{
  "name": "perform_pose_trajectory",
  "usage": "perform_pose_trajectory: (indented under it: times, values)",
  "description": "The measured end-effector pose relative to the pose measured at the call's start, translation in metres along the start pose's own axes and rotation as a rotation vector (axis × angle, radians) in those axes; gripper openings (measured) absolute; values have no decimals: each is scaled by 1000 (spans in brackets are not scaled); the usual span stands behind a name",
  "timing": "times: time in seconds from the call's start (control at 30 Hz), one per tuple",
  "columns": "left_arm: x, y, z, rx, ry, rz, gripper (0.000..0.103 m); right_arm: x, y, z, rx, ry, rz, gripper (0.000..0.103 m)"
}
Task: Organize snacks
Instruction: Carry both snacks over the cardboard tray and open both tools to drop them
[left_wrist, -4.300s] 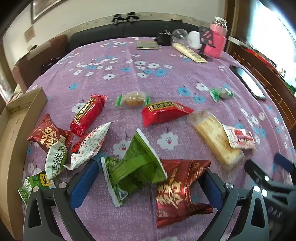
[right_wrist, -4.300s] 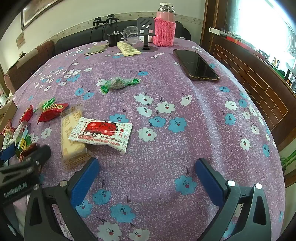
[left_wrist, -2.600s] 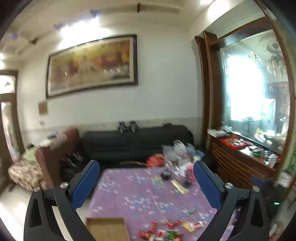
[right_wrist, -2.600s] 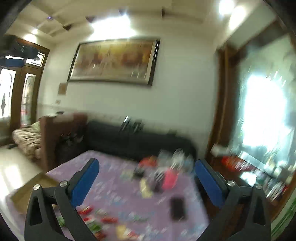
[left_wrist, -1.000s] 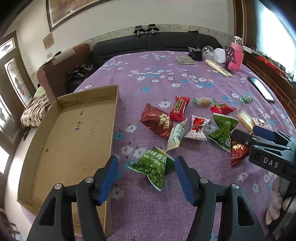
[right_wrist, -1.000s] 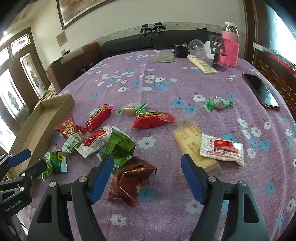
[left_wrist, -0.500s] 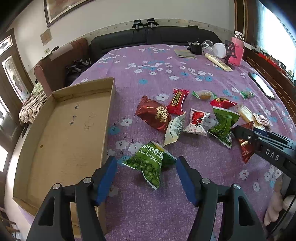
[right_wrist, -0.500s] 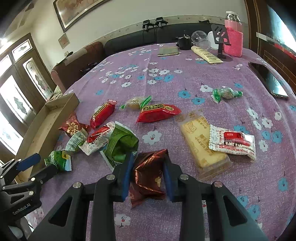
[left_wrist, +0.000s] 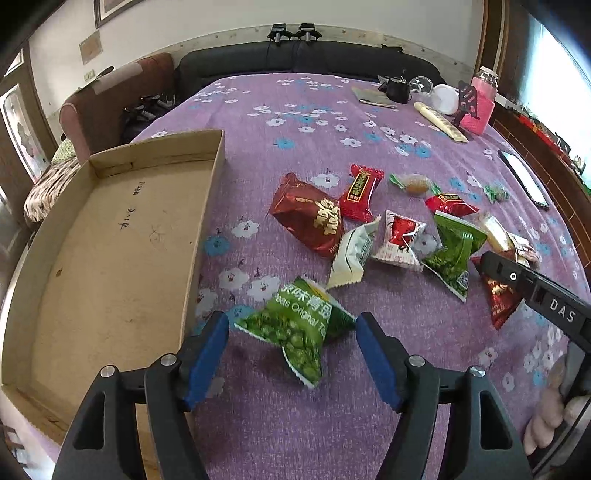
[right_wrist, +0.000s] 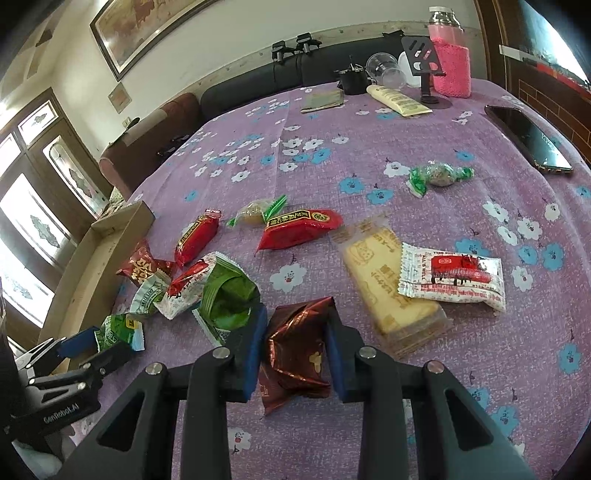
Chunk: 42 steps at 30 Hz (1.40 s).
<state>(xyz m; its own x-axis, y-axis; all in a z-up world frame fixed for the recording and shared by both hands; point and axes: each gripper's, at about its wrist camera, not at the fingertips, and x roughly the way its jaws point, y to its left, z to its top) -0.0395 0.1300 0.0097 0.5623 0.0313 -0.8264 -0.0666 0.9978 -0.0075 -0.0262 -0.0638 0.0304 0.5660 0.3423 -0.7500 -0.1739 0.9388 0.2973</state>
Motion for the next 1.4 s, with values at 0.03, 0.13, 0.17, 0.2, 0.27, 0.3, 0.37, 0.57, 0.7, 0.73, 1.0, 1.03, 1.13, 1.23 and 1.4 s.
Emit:
perform_pose_trajectory:
  times: [0.03, 0.13, 0.17, 0.2, 0.27, 0.3, 0.37, 0.57, 0.7, 0.73, 1.0, 1.03, 1.13, 1.23, 1.4]
  values:
    - [1, 0, 2, 3, -1, -1, 75, 0, 0, 0, 1, 0, 2, 29]
    - [5, -2, 6, 11, 0, -25, 75, -1, -1, 0, 4, 0, 11, 29]
    - [8, -2, 7, 18, 6, -42, 75, -1, -1, 0, 5, 1, 12, 29]
    - [10, -4, 7, 26, 16, -57, 75, -1, -1, 0, 7, 2, 14, 29]
    - [9, -7, 6, 45, 8, -78, 71, -1, -2, 0, 11, 2, 19, 29]
    - [8, -8, 6, 51, 7, -85, 70, -1, -3, 0, 12, 3, 21, 29]
    - [6, -9, 6, 52, 5, -91, 69, -1, -2, 0, 11, 3, 25, 29]
    - [15, -11, 9, 59, 23, -71, 73, -1, -2, 0, 10, 3, 31, 29]
    - [21, -22, 10, 133, 0, -48, 68, -1, -2, 0, 13, 6, 36, 29]
    - [20, -22, 10, 141, -7, -50, 60, -1, -2, 0, 12, 5, 37, 29]
    - [-5, -11, 4, 84, -45, -156, 33, -7, 6, -3, -25, -32, 42, 27]
    - [-9, -9, 3, 72, -52, -166, 33, -9, 8, -3, -31, -41, 42, 27]
    - [-24, 2, 3, 36, -81, -196, 33, -19, 13, -4, -49, -71, 33, 27]
    - [-39, 15, 2, 8, -108, -201, 33, -29, 17, -5, -55, -83, 28, 27]
    - [-59, 41, -2, -35, -159, -165, 33, -43, 40, -3, -76, -72, 71, 27]
